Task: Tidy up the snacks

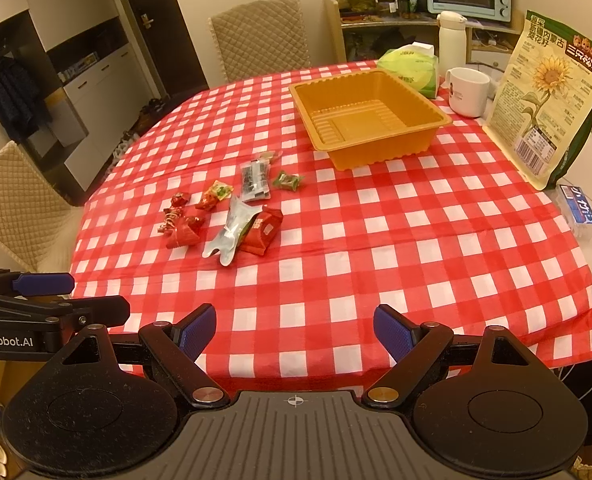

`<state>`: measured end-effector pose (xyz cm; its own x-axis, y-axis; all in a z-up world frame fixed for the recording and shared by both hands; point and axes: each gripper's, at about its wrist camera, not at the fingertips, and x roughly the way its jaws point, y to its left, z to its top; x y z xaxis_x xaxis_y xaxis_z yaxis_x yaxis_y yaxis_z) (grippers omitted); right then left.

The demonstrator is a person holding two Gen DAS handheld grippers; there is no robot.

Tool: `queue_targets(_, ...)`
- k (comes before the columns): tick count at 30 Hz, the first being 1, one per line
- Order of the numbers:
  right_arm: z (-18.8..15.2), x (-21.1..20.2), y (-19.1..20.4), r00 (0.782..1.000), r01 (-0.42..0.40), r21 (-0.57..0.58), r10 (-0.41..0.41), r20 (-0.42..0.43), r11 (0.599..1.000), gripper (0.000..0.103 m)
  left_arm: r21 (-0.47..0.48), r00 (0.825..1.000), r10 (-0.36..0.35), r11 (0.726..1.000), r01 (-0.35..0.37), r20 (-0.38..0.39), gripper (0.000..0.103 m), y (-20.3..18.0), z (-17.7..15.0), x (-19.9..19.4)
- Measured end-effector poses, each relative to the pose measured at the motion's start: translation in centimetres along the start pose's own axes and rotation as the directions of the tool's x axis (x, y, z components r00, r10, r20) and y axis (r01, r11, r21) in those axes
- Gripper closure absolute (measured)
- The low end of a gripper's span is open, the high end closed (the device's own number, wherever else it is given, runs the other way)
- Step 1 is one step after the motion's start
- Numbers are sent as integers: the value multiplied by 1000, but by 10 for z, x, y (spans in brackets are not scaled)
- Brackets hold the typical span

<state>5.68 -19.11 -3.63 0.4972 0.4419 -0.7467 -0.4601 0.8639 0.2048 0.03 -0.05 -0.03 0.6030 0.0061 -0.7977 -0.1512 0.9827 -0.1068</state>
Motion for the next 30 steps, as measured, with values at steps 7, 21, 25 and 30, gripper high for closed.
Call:
queue_targets(7,-1,7,1,1000,-1,-8,1,1,1000,17,-1,1000,-1,1000,1,-1,12,0,0,0)
queue_targets(21,-1,2,7,1000,-5,-12,5,2,1000,17,-2,1000,-4,1000,4,1,12,0,0,0)
queue_targets(25,-1,2,7,1000,-4,-13,4,3,1000,17,-3,1000,-5,1000,5,1,12,1,0,0)
queue_targets(30,-1,2,7,1000,-5,-14,5,2,1000,17,-4,1000,-5,1000,5,1,12,1,0,0)
